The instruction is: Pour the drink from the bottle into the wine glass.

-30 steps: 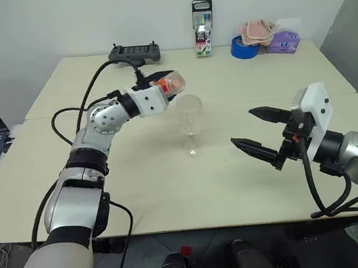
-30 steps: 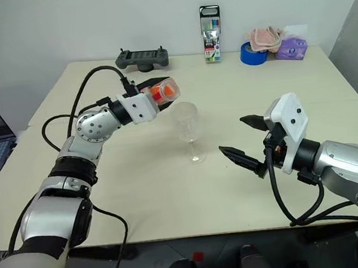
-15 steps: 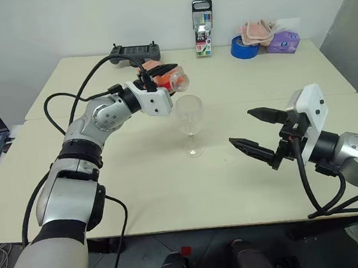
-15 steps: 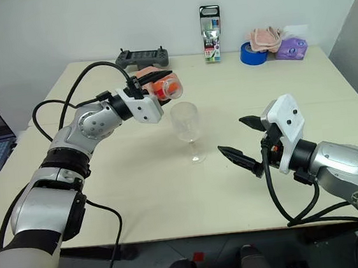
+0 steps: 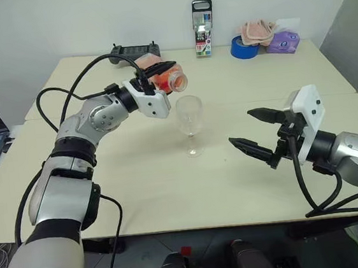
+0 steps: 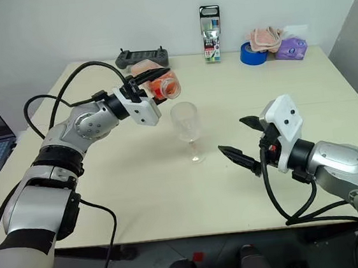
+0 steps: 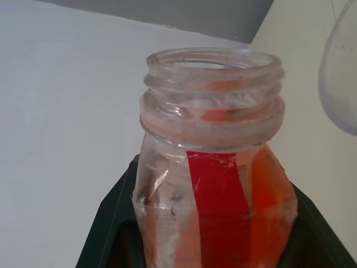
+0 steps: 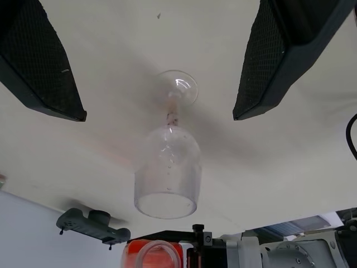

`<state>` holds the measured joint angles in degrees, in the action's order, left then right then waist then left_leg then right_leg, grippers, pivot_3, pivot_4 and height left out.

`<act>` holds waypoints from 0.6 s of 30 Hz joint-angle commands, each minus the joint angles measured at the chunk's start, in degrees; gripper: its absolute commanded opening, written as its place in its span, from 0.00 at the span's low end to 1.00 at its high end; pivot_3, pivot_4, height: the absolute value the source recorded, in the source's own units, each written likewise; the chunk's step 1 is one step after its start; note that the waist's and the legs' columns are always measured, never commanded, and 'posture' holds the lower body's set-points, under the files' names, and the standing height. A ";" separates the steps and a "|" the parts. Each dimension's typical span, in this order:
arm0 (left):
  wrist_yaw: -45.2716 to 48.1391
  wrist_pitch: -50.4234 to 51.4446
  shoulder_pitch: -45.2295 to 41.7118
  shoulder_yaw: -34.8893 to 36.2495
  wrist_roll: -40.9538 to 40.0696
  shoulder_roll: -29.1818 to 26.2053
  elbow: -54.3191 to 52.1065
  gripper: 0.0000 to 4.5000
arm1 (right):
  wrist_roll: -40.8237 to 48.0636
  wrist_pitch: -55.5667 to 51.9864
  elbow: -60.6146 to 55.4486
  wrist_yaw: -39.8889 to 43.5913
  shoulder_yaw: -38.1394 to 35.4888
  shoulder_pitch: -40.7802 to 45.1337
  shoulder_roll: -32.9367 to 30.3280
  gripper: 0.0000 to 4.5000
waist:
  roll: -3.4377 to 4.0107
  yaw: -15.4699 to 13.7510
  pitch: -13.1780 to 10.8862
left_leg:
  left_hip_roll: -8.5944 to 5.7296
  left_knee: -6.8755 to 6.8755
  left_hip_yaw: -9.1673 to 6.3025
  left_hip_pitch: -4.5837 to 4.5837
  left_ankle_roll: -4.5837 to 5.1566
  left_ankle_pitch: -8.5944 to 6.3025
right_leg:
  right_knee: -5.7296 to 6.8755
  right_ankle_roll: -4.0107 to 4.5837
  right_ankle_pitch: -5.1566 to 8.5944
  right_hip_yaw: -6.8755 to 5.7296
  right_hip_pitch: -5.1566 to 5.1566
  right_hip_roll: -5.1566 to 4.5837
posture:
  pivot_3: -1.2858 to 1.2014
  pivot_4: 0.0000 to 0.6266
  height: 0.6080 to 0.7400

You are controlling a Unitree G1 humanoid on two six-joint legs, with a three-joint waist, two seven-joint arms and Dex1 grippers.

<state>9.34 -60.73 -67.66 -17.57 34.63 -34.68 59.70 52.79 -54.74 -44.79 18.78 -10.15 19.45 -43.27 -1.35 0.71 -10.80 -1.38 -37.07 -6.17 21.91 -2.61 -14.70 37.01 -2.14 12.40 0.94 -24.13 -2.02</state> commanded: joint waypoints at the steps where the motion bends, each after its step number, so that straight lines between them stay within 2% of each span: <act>1: -2.61 -1.38 -2.85 -0.28 0.98 -1.28 -0.80 0.40 | -0.42 1.81 -0.93 0.33 -0.65 1.27 -0.15 1.00 | 0.00 0.01 0.00 | 0.00 0.00 0.00 0.00 0.00 0.00 | 0.00 0.00 0.00 0.00 0.00 0.00 | 0.52 0.24 1.00; 9: -7.68 -1.02 -3.68 -2.13 4.82 -2.42 -0.21 0.40 | -0.55 2.02 -0.80 0.07 -0.52 1.39 -0.26 1.00 | 0.00 0.00 0.00 | 0.00 0.00 0.00 0.00 0.00 0.00 | 0.02 0.00 0.00 0.00 0.00 0.00 | 0.52 0.24 1.00; 18: -9.18 -1.13 -4.51 -4.38 6.74 -2.03 1.19 0.40 | -1.37 2.48 -0.64 0.30 0.43 1.39 0.21 1.00 | 0.00 0.07 0.00 | -0.01 -0.01 0.01 0.00 0.00 0.00 | 0.03 0.00 -0.01 0.00 0.00 -0.01 | 0.52 0.24 1.00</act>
<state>1.80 -61.64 -69.46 -22.33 41.71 -36.13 61.37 51.73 -53.74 -44.73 18.77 -9.30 19.93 -43.17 -1.35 0.78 -10.80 -1.39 -37.08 -6.16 21.91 -2.61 -14.70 37.05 -2.14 12.39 0.94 -24.14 -2.02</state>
